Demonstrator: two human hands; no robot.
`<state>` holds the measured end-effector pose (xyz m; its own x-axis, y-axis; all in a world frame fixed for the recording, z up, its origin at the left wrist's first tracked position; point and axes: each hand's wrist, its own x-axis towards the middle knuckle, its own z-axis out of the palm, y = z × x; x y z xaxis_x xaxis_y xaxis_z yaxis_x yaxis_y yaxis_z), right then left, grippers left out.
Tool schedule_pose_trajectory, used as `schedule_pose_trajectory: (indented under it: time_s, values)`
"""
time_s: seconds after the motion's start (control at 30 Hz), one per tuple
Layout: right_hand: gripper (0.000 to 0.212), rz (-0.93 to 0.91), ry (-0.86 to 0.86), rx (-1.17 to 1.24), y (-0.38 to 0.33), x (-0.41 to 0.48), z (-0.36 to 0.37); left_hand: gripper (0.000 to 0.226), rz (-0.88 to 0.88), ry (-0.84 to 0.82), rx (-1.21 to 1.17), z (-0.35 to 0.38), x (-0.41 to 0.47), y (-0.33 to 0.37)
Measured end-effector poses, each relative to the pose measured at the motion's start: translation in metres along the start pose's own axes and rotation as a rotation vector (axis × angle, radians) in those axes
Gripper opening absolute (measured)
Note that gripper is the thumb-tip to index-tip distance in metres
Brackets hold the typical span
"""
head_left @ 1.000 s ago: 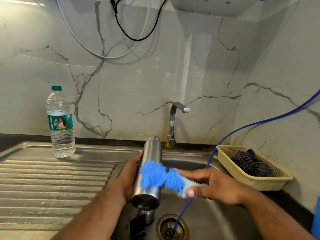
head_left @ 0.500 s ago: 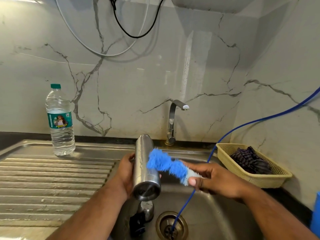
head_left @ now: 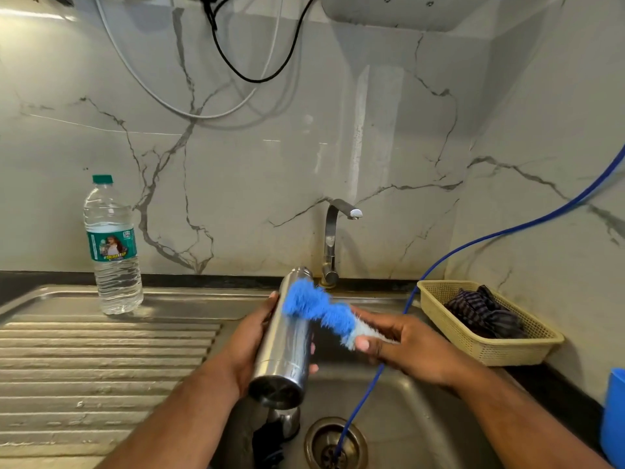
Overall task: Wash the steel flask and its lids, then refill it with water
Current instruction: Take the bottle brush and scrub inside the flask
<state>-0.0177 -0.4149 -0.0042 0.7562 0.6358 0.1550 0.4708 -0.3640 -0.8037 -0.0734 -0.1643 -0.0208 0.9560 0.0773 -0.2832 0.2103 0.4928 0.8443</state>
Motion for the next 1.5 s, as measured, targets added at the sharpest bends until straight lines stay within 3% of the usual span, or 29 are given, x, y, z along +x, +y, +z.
schedule_pose_trajectory:
  time_s: [0.03,0.17,0.23,0.3,0.37,0.5,0.53,0.63,0.67,0.8,0.93,0.97,1.1,1.13,1.23,1.27,1.37,1.4,1.43,1.5]
  values:
    - [0.052,-0.001,0.010,-0.013,0.002,0.000,-0.001,0.070,-0.009,-0.017,0.018,0.002,-0.002,0.000]
    - [0.055,0.032,-0.289,-0.028,0.000,-0.006,-0.004,0.064,-0.046,-0.061,0.087,-0.003,0.001,-0.005]
    - [0.055,0.014,-0.159,-0.042,-0.001,-0.002,0.000,0.071,-0.087,-0.051,0.078,-0.004,0.003,-0.004]
    - [0.057,0.024,0.114,-0.095,0.005,0.005,0.003,0.067,-0.120,-0.092,0.084,0.001,0.000,-0.003]
    - [0.056,0.016,0.185,-0.168,0.010,0.006,0.000,0.062,-0.123,-0.111,0.086,0.004,0.000,-0.004]
    - [0.058,0.014,-0.167,-0.131,0.009,0.000,-0.010,0.058,-0.043,-0.124,0.152,0.002,0.005,-0.007]
    - [0.057,-0.010,-0.129,-0.142,0.013,0.001,-0.010,0.055,-0.021,-0.112,0.184,0.000,0.006,-0.008]
    - [0.056,-0.008,0.287,-0.199,0.021,0.009,-0.011,0.062,-0.019,-0.105,0.227,-0.002,0.010,-0.010]
    - [0.056,-0.015,0.333,-0.209,0.019,0.008,-0.011,0.063,-0.021,-0.102,0.220,-0.002,0.009,-0.009]
    - [0.059,0.001,0.080,-0.184,0.018,0.004,-0.013,0.068,0.016,-0.094,0.288,-0.003,0.010,-0.009]
    - [0.056,-0.039,0.373,-0.191,0.012,0.008,-0.010,0.065,-0.015,-0.097,0.293,-0.002,0.010,-0.009]
    - [0.056,-0.058,0.379,-0.175,0.011,0.007,-0.011,0.065,-0.020,-0.096,0.295,-0.001,0.009,-0.009]
    - [0.060,-0.013,0.008,-0.243,0.010,-0.001,-0.015,0.070,0.010,-0.070,0.310,-0.004,0.009,-0.010]
    - [0.062,-0.027,0.010,-0.269,0.013,0.001,-0.014,0.071,0.008,-0.069,0.312,-0.004,0.009,-0.009]
    - [0.063,-0.011,0.304,-0.214,0.016,0.008,-0.012,0.066,-0.018,-0.079,0.296,-0.004,0.011,-0.010]
    - [0.066,-0.024,0.286,-0.215,0.019,0.009,-0.012,0.066,-0.019,-0.086,0.279,-0.003,0.009,-0.009]
    - [0.064,0.038,-0.120,-0.234,0.015,0.003,-0.007,0.075,-0.020,-0.056,0.203,-0.007,0.009,-0.010]
    - [0.062,0.031,-0.175,-0.237,0.011,0.002,-0.004,0.077,-0.033,-0.047,0.177,-0.007,0.009,-0.009]
    - [0.062,0.002,-0.124,-0.220,0.013,0.004,-0.003,0.074,-0.034,-0.045,0.162,-0.008,0.011,-0.009]
    - [0.062,-0.040,0.141,-0.205,0.015,0.008,0.000,0.067,-0.036,-0.071,0.134,-0.008,0.014,-0.010]
